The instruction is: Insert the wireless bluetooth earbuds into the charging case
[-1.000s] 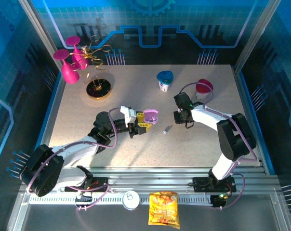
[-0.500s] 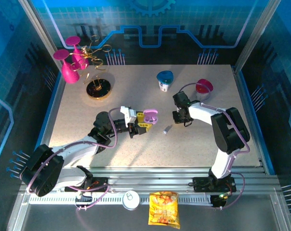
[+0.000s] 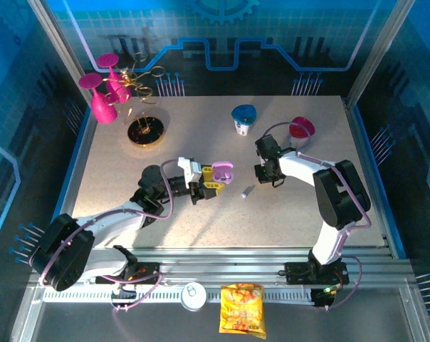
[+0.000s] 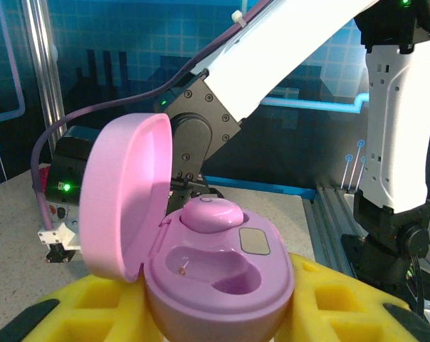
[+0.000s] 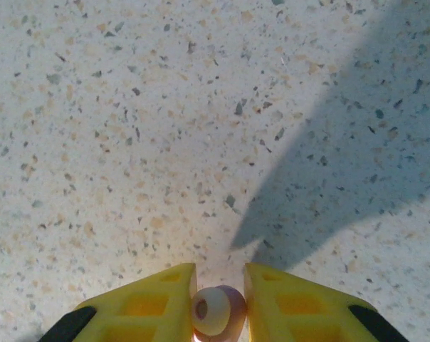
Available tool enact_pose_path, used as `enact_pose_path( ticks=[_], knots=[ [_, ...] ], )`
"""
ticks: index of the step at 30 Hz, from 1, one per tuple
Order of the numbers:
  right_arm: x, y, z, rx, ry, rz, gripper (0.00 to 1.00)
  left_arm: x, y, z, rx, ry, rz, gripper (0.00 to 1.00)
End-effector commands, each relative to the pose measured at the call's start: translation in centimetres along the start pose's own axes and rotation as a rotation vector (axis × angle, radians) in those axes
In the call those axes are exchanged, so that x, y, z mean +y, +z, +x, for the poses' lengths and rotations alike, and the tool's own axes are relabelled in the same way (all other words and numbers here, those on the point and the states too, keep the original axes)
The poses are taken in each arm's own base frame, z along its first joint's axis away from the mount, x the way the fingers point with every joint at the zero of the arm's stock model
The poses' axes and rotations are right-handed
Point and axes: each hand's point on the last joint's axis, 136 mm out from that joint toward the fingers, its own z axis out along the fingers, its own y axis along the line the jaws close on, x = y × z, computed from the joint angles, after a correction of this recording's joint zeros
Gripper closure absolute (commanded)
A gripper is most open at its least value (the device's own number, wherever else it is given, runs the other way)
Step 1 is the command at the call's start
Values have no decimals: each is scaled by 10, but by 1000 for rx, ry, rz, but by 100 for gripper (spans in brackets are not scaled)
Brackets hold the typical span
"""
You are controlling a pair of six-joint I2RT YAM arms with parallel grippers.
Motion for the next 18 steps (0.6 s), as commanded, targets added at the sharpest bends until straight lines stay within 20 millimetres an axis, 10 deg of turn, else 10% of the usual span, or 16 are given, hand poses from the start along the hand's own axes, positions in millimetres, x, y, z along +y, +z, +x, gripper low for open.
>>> enact_pose_path(
  ticks=[1, 18],
  knots=[
    [1, -14, 9, 23, -81, 55, 77, 2, 0, -13, -30, 44, -4, 81],
    [25, -9, 22, 113, -277, 220, 69, -6, -10, -19, -30, 63, -18, 81]
  ],
)
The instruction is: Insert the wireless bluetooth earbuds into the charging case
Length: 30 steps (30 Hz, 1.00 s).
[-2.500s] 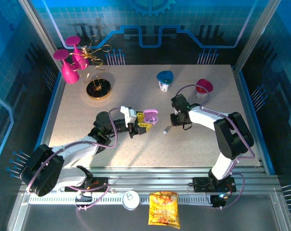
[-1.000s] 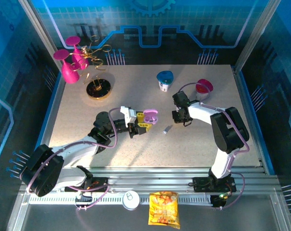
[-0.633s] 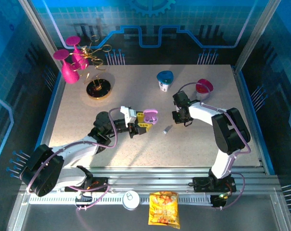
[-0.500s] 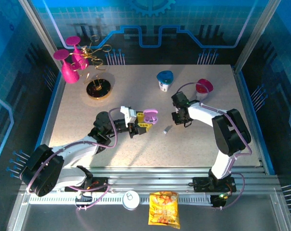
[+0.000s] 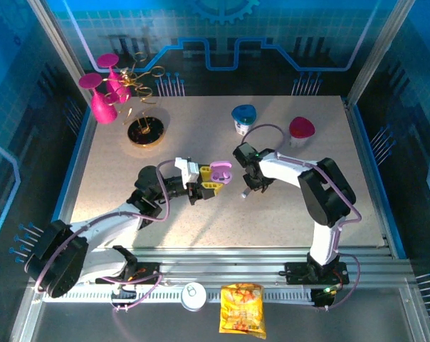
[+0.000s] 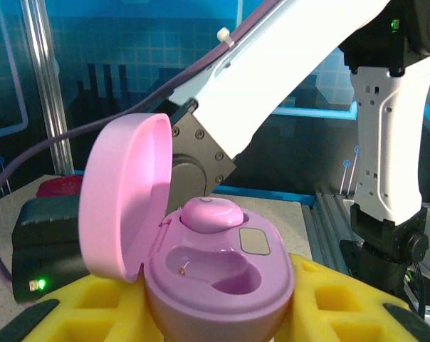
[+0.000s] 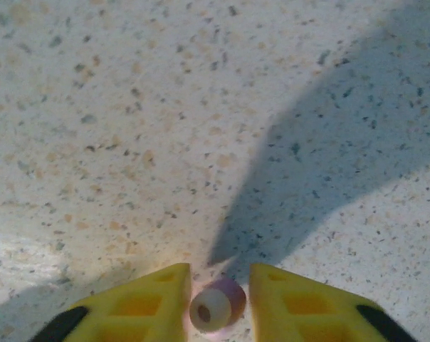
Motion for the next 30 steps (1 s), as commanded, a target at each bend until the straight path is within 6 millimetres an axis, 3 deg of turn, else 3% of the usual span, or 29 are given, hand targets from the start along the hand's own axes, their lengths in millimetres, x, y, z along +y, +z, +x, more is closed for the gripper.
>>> enact_pose_path(
  ticks=[1, 5, 9, 16, 25, 30],
  knots=[
    [8, -6, 0, 8, -22, -39, 66, 1, -5, -5, -9, 37, -21, 81],
    [30, -24, -11, -90, 41, -245, 60, 0, -6, -4, -6, 40, -23, 81],
    [29, -34, -18, -158, 167, -402, 59, 0, -6, -2, -6, 38, -26, 81],
    [-1, -18, -10, -153, 324, -383, 59, 1, -5, -2, -6, 40, -24, 80],
    [12, -16, -15, -147, 366, -492, 59, 2, -3, -5, -8, 37, -18, 80],
    [15, -21, -15, -151, 295, -481, 59, 3, -3, -4, -4, 36, -20, 81]
  ],
)
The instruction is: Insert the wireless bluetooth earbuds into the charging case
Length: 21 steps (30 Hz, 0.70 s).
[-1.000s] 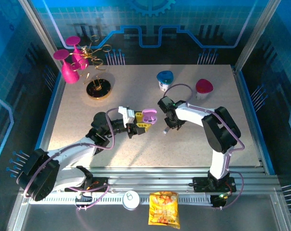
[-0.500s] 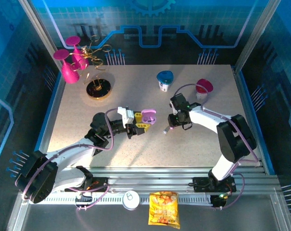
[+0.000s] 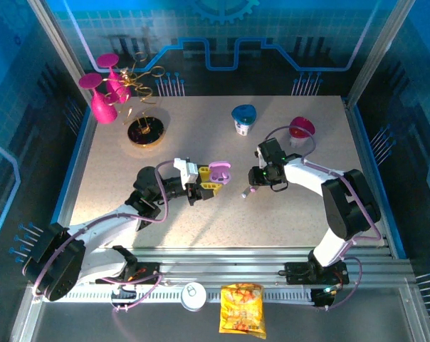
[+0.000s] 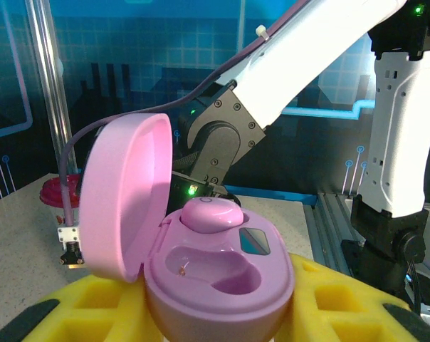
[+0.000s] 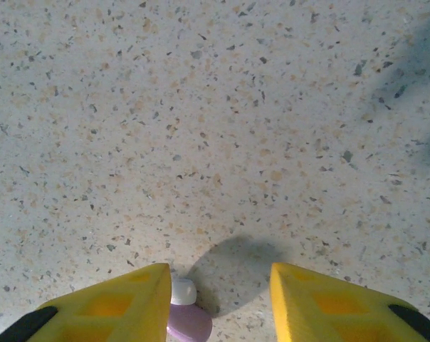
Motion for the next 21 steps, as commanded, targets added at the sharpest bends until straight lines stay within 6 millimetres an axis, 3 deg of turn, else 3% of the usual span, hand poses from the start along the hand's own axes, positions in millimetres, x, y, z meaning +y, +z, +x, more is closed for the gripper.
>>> enact_pose_path(
  ticks=[1, 6, 12, 16, 21],
  knots=[
    [8, 2, 1, 26, -48, -19, 59, 3, 0, -5, -11, 37, -5, 80],
    [9, 5, 6, 48, -30, -18, 60, 3, 2, -8, -19, 38, 1, 80],
    [2, -9, 15, -9, 2, 13, 65, 2, 0, -7, -12, 40, -2, 80],
    [-1, -14, 33, -19, 25, 4, 69, 1, -1, -6, -9, 44, -6, 80],
    [-1, -5, 47, 5, 54, -21, 73, 2, -1, -4, -7, 42, -3, 80]
  ],
)
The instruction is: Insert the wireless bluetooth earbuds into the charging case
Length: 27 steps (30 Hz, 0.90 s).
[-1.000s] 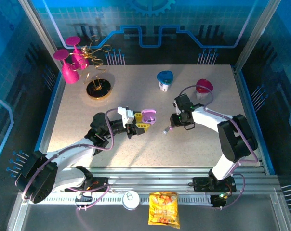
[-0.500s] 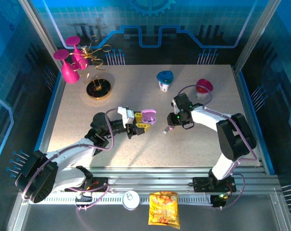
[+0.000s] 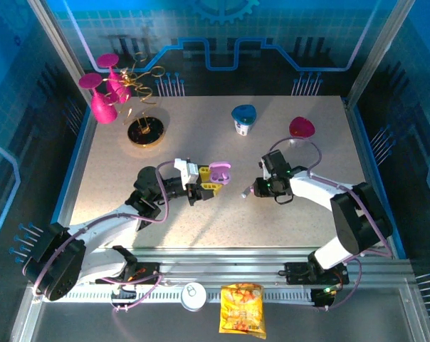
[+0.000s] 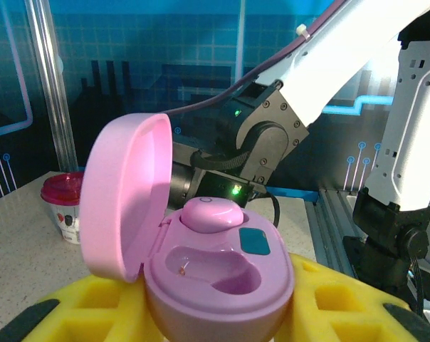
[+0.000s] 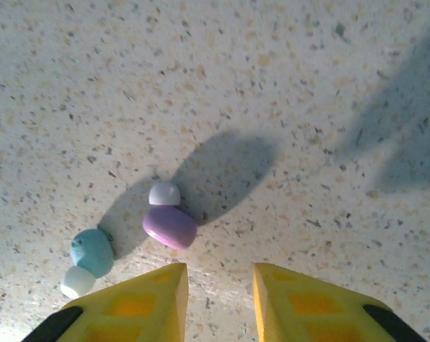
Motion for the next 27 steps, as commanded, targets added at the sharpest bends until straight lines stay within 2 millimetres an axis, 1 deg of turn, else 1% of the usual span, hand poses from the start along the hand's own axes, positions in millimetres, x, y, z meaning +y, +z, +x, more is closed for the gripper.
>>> enact_pose_path(
  ticks=[1, 5, 10, 15, 20, 23, 24, 27],
  knots=[
    [6, 6, 5, 0, 31, -31, 76, 1, -1, -8, -18, 33, -1, 80],
    [8, 13, 5, 10, 37, -42, 84, 0, -1, -8, -19, 33, 1, 80],
    [6, 19, 1, 10, 37, -28, 89, 0, -2, -8, -18, 35, -4, 80],
    [10, 22, -10, 0, 30, -31, 90, -1, -4, -7, -18, 35, -7, 81],
    [9, 26, -23, -13, 21, -22, 91, -1, -5, -6, -15, 38, -13, 80],
    [5, 32, -22, 1, 24, -15, 91, -1, -5, -5, -12, 37, -13, 80],
    [9, 30, -32, -15, 22, -25, 91, -1, -5, -6, -14, 38, -13, 80],
    [11, 31, -36, -17, 13, -24, 91, -1, -6, -5, -12, 38, -16, 80]
  ],
)
